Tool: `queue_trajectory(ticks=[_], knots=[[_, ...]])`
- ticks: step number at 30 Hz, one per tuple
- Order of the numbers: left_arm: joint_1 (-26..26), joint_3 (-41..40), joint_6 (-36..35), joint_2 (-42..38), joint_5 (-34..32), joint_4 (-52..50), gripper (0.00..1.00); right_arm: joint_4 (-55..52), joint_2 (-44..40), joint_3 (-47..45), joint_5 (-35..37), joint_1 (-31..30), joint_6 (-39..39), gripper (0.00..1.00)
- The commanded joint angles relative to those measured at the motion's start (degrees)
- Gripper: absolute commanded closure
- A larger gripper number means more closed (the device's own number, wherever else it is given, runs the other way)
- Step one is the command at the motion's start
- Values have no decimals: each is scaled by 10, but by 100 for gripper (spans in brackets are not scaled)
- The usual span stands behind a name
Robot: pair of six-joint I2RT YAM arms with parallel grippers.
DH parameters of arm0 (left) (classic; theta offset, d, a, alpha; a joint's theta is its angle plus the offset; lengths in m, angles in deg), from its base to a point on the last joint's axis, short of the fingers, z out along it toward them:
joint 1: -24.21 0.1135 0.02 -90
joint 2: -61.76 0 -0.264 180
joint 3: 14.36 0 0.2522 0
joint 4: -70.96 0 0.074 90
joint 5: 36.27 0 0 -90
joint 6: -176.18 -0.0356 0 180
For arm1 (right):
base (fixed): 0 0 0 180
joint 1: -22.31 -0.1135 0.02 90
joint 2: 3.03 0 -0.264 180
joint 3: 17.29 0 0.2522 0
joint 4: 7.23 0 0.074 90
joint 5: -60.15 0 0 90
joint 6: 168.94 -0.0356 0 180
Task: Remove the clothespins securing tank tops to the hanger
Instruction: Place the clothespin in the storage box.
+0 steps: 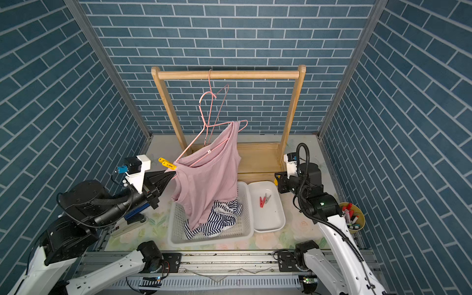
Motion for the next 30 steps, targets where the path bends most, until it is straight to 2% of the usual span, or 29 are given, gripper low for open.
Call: queue_trajectory(ticks=[1,7,14,24,30], knots=[[3,-6,4,-26,3,60,100,28,-16,-33,39,-5,-54,100],[3,-6,3,-23,-3,63,100,44,-19,-79,82,-34,-95,100],[3,-8,0,-15,-7,66,100,42,-3,-99,175,-77,-141,100],[3,-4,-3,4,-13,57,100,84,86,-136,257,-132,-202,100],[3,-3,-6,11,-17,54,100,114,134,-140,262,-144,-204,100]])
